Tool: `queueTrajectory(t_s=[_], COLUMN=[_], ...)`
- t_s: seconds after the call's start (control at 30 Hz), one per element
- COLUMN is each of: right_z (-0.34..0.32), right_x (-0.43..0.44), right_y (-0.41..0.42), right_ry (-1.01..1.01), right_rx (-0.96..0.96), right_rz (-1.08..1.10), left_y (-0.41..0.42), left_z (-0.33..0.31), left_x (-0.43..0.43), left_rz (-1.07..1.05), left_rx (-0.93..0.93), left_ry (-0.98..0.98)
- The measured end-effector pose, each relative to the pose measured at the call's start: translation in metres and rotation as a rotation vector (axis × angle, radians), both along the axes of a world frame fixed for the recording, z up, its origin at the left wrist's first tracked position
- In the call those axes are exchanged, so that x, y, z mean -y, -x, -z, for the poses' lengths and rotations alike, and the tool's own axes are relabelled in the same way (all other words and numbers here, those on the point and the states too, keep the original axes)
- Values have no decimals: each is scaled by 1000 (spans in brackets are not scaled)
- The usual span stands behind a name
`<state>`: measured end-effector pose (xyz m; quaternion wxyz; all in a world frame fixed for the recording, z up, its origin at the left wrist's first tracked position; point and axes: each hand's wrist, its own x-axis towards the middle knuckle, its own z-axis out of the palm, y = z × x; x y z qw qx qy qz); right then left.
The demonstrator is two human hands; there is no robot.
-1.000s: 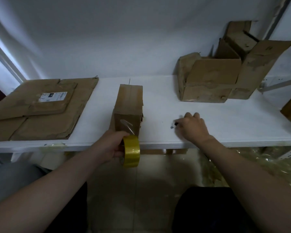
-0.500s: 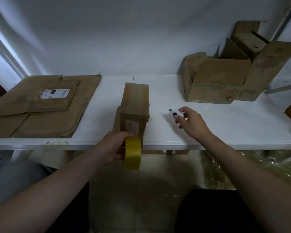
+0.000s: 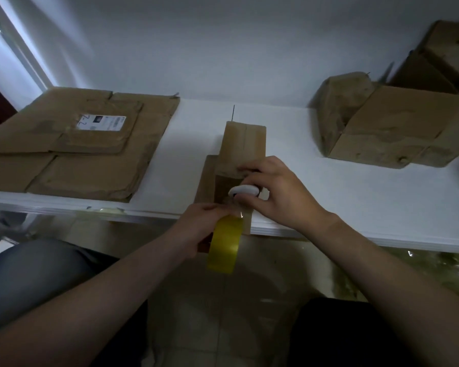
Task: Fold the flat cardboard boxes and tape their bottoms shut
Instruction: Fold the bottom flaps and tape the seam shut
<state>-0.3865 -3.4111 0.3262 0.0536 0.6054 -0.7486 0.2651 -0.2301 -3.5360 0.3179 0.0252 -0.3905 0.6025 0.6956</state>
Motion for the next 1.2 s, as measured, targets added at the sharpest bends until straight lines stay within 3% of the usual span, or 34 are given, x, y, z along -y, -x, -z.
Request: queueTrajectory(t_s=[0.57, 0.97, 1.2], right_z=[-4, -15, -14], right_x=[11, -4, -5], right_y=[-13, 10, 11], right_ry=[-119, -217, -182], right_rx=[-129, 33, 119], right_rz=[27, -115, -119], left_y=[0, -13, -26], left_z=[10, 13, -18], left_x=[3, 6, 59], left_rz=[-17, 43, -144], left_rx=[-52, 63, 15], left_ry=[-9, 69, 80])
